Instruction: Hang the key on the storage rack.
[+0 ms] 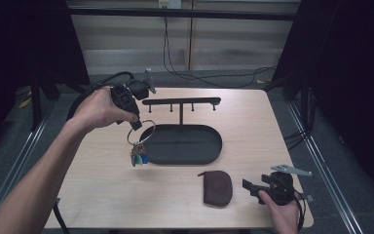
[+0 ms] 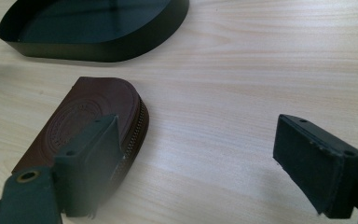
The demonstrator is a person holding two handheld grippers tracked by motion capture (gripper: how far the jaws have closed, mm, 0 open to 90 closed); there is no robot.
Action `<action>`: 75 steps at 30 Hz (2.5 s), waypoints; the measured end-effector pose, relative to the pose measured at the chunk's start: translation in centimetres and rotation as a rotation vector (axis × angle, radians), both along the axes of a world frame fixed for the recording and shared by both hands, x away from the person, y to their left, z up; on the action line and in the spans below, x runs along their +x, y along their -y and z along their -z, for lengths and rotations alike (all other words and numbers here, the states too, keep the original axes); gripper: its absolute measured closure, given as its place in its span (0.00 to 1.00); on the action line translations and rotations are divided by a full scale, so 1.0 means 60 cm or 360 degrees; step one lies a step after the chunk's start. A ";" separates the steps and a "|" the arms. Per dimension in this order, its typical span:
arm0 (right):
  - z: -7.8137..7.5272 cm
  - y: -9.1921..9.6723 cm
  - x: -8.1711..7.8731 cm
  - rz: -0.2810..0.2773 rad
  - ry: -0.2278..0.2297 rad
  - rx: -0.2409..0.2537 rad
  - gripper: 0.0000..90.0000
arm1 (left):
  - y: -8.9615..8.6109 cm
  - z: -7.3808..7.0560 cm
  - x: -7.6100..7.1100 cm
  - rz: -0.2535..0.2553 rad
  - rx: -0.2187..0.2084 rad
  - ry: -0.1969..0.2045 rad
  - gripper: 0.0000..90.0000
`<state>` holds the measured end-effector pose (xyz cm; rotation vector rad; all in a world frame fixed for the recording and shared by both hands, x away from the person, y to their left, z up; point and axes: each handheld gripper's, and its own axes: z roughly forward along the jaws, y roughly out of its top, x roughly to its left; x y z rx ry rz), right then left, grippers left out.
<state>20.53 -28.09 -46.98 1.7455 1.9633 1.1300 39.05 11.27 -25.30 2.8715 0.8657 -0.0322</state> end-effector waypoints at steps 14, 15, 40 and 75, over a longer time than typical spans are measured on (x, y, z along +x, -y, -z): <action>0.001 0.001 0.000 -0.0011 -0.0006 -0.0009 0.17 | -0.013 -0.005 0.035 -0.0071 -0.0042 0.0003 0.98; 0.001 0.001 0.000 -0.0013 -0.0010 -0.0010 0.17 | -0.012 -0.004 0.036 -0.0084 -0.0028 0.0012 0.97; -0.003 0.008 -0.005 -0.0003 0.0012 0.0001 0.17 | 0.025 0.023 0.090 -0.0108 -0.0033 0.0018 0.98; 0.001 0.004 0.001 -0.0023 -0.0013 -0.0009 0.17 | 0.000 0.065 0.135 -0.0192 -0.0026 0.0049 0.97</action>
